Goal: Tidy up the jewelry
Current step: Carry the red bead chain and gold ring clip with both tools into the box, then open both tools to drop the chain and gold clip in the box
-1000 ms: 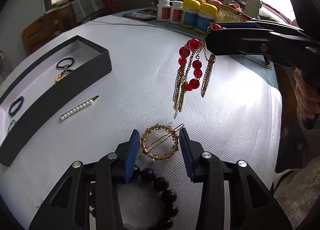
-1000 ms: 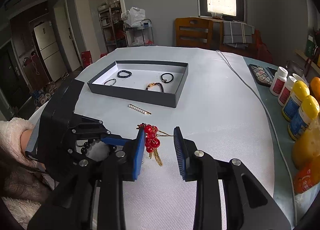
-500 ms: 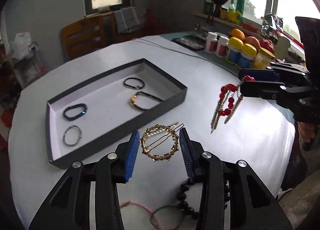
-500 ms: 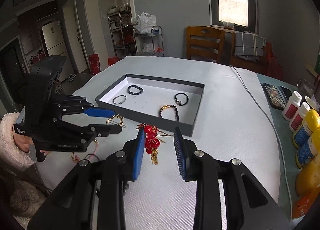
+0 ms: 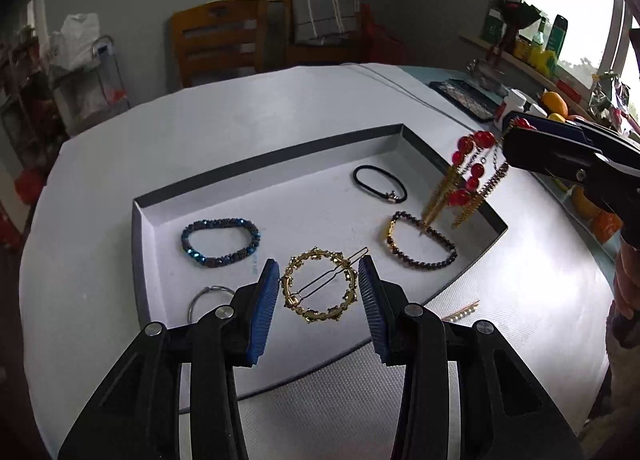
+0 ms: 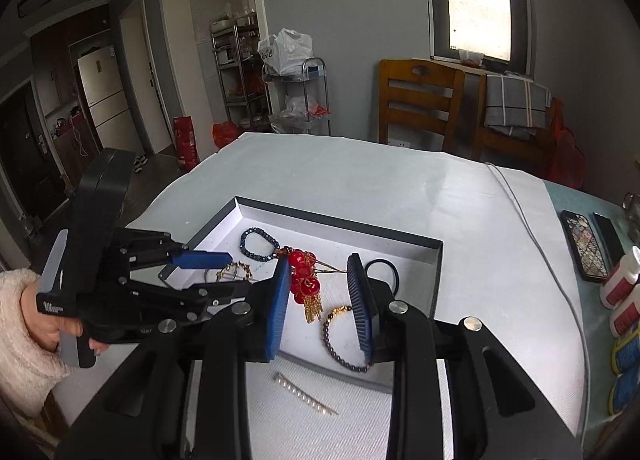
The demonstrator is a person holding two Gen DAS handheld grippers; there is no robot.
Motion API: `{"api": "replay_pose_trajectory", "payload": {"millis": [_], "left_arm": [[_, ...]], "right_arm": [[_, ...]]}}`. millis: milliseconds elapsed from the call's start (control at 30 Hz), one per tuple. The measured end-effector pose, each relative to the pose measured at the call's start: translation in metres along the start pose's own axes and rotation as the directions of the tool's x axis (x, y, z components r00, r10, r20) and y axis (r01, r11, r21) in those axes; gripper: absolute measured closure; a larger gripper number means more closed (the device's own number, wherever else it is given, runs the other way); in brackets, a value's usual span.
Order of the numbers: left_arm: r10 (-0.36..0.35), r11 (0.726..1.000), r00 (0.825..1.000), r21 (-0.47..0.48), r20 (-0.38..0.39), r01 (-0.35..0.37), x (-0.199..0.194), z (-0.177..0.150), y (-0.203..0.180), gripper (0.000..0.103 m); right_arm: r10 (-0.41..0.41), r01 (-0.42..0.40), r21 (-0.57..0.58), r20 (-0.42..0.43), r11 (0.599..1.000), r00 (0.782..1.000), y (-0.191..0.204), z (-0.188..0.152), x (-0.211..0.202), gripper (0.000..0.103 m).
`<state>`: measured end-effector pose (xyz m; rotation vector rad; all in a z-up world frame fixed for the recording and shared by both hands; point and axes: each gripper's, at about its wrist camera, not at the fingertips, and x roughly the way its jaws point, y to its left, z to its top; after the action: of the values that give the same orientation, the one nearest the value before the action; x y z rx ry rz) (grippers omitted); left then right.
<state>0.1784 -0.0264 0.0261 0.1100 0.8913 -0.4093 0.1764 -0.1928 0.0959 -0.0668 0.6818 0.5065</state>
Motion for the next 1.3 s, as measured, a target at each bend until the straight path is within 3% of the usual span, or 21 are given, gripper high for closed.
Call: {"api": "replay_pose_trajectory", "payload": {"millis": [300,567,733,800,867,1033,1167,1300], "left_arm": [[0.036,0.998,0.998,-0.052,-0.052,-0.039,0.030,0.003,0.014,0.060],[0.047,0.996,0.995,-0.074,-0.093,-0.054,0.050,0.005,0.020,0.060],[0.047,0.995,0.994,-0.082,-0.096,-0.055,0.054,0.005,0.020,0.060],[0.042,0.995,0.995,-0.088,-0.096,-0.050,0.054,0.004,0.020,0.056],[0.047,0.994,0.994,-0.090,-0.094,-0.056,0.053,0.003,0.020,0.045],[0.049,0.994,0.995,-0.097,-0.086,-0.057,0.048,0.000,0.020,0.041],[0.053,0.994,0.996,-0.097,-0.072,-0.060,0.040,-0.003,0.018,0.037],[0.069,0.993,0.997,-0.096,-0.039,-0.072,0.025,-0.004,0.015,0.028]], "right_arm": [[-0.044,0.057,0.106,-0.117,0.993,0.992,-0.018,0.011,0.097,0.074],[-0.064,0.100,0.139,-0.240,0.985,0.969,-0.021,0.005,0.137,0.074],[-0.074,0.109,0.121,-0.261,0.987,0.963,-0.014,-0.002,0.142,0.074],[-0.073,0.107,0.116,-0.265,0.987,0.961,-0.012,-0.003,0.143,0.074],[-0.069,0.103,0.113,-0.268,0.988,0.961,-0.011,-0.005,0.144,0.074],[-0.049,0.082,0.117,-0.261,0.990,0.964,-0.007,-0.007,0.137,0.073],[-0.044,0.080,0.139,-0.240,0.987,0.970,-0.011,-0.008,0.125,0.057],[-0.048,0.083,0.160,-0.212,0.984,0.976,-0.013,-0.009,0.108,0.049]]}}
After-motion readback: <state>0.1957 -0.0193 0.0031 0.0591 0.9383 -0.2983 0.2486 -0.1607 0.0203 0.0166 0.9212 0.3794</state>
